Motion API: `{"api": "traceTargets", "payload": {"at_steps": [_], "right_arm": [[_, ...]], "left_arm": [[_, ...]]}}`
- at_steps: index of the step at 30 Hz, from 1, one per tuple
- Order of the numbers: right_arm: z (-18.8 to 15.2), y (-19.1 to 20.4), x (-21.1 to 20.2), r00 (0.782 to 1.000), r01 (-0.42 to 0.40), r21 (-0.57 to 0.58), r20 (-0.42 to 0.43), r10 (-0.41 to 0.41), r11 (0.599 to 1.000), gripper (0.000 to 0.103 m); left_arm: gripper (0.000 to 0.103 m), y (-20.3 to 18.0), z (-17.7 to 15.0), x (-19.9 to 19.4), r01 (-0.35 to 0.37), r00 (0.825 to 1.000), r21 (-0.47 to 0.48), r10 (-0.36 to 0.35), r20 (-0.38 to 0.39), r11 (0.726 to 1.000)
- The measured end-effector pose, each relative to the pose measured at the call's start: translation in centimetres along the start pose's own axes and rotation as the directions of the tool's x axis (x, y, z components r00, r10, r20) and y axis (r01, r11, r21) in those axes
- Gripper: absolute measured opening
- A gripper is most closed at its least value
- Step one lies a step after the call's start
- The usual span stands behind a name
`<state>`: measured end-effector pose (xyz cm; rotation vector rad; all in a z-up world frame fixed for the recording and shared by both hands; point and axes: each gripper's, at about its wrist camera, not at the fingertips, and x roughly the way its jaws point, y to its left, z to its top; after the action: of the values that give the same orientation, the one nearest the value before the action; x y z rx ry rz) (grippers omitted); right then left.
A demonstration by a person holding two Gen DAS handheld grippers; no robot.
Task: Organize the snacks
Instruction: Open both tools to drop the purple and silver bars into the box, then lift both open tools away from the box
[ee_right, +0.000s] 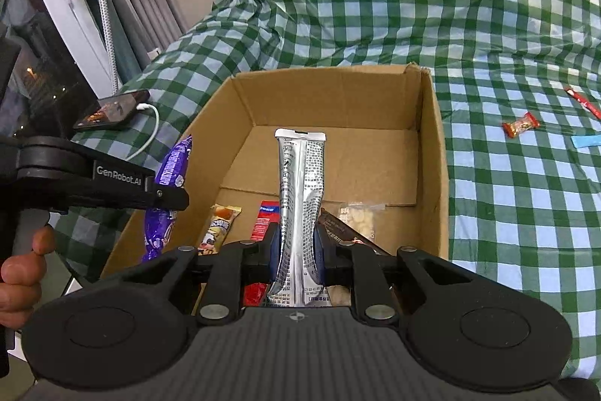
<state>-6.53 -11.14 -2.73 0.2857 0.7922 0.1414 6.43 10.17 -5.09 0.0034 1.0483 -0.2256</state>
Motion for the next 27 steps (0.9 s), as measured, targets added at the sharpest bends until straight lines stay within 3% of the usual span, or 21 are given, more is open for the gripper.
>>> {"api": "traceTargets", "payload": {"at_steps": [6, 7, 8, 10, 12, 14, 18, 27], "right_arm": [[0.4, -0.6, 1.8, 1.0, 0.024, 0.013, -0.016, -0.024, 1.0, 0.02], [0.5, -0.7, 2.0, 0.999, 0.031, 0.014, -0.018, -0.031, 0.999, 0.021], [0.5, -0.8, 2.2, 0.999, 0.037, 0.013, -0.018, -0.036, 0.999, 0.024], [0.8, -0.9, 2.6, 0.998, 0.054, 0.018, -0.016, -0.054, 0.998, 0.031], [1.1, -1.0, 2.6, 0.998, 0.066, 0.033, -0.015, -0.066, 0.997, 0.063], [1.2, -0.9, 1.9, 0.998, 0.069, 0.037, -0.003, -0.069, 0.997, 0.076], [0.5, -0.1, 0.1, 0.998, 0.06, -0.006, -0.012, -0.06, 0.998, 0.088], [-1.9, 1.7, -4.8, 0.997, 0.083, -0.007, 0.0, -0.083, 0.996, 0.093]], "left_arm": [[0.018, 0.0, 0.7, 2.1, -0.022, 0.999, 0.016, 0.023, -0.036, 1.0], [0.024, 0.0, 0.8, 2.4, -0.024, 0.999, 0.022, 0.025, -0.043, 0.999], [0.033, 0.0, 0.9, 2.7, -0.025, 0.998, 0.029, 0.027, -0.051, 0.999], [0.096, 0.1, 1.1, 2.8, -0.04, 0.997, 0.028, 0.041, -0.057, 0.999], [0.1, 0.3, 0.9, 2.1, -0.01, 1.0, 0.019, 0.011, -0.023, 1.0], [0.103, 0.0, 0.4, 1.3, -0.036, 0.999, 0.039, 0.036, -0.004, 0.999], [0.103, -0.3, -1.2, -0.2, -0.075, 0.997, 0.09, 0.074, 0.012, 0.993], [0.103, -0.3, -5.0, -4.9, -0.069, 0.998, 0.085, 0.067, 0.02, 0.994]]}}
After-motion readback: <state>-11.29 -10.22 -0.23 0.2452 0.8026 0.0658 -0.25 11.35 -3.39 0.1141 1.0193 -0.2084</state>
